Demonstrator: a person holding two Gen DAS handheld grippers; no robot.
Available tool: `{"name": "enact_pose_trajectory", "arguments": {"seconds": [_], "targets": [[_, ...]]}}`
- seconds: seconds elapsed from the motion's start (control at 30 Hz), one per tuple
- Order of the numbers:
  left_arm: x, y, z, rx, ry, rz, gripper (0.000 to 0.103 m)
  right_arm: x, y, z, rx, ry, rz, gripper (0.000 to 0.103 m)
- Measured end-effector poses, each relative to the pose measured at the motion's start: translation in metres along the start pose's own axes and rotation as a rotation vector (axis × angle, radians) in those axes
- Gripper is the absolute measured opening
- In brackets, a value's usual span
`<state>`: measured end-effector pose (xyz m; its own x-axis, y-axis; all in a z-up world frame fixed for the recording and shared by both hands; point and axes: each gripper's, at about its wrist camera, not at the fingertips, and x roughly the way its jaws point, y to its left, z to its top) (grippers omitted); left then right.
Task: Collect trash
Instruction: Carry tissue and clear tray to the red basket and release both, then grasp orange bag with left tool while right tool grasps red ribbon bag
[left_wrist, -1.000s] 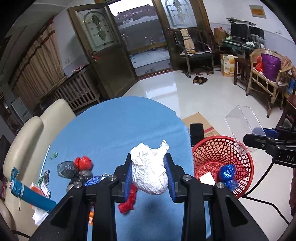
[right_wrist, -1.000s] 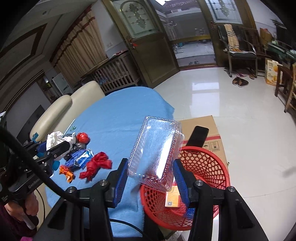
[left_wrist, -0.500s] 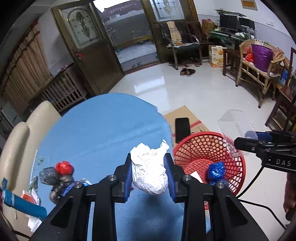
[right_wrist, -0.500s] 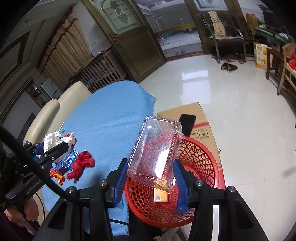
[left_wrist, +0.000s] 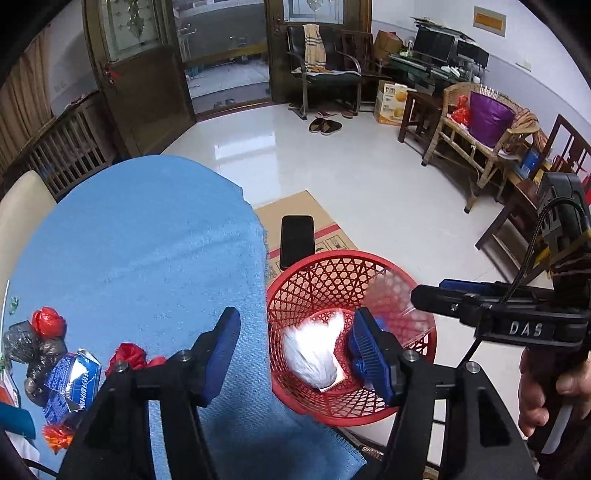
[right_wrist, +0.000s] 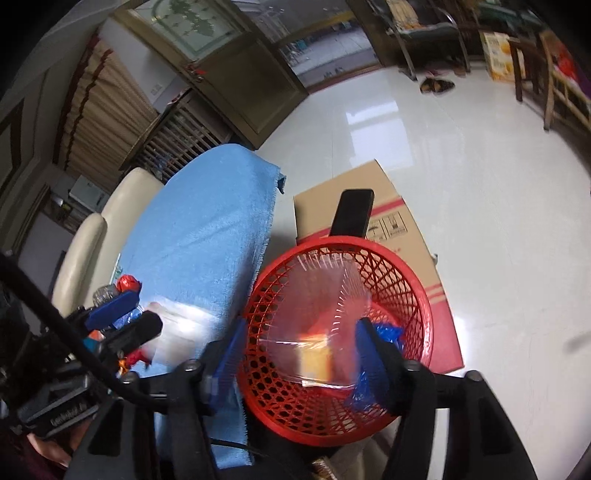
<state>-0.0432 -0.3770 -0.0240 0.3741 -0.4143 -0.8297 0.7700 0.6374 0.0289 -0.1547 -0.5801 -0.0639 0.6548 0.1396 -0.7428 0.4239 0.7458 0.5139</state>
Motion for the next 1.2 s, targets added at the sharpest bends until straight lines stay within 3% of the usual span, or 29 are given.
{"name": "enact_pose_trajectory", "arguments": {"seconds": [0.17, 0.4, 0.63, 0.83, 1.03, 1.2], "targets": [[-0.008, 0.019, -0.010, -0.033, -0.003, 0.025, 0.065, -0.005, 0.001, 0.001, 0.012, -0.028, 0.021, 0.068], [-0.037, 0.060, -0.051, -0.092, -0.018, 0.135, 0.065, -0.007, 0.029, -0.003, -0.071, -0.049, 0.061, 0.068], [-0.083, 0.142, -0.119, -0.285, -0.052, 0.288, 0.066, 0.012, 0.078, -0.016, -0.159, 0.008, 0.097, 0.068], [-0.117, 0.212, -0.176, -0.450, -0.073, 0.420, 0.067, 0.040, 0.146, -0.029, -0.280, 0.088, 0.137, 0.068], [-0.125, 0.259, -0.214, -0.619, -0.076, 0.380, 0.067, 0.086, 0.212, -0.042, -0.357, 0.194, 0.173, 0.068], [-0.117, 0.262, -0.211, -0.618, -0.091, 0.323, 0.067, 0.134, 0.237, -0.042, -0.306, 0.274, 0.180, 0.068]]}}
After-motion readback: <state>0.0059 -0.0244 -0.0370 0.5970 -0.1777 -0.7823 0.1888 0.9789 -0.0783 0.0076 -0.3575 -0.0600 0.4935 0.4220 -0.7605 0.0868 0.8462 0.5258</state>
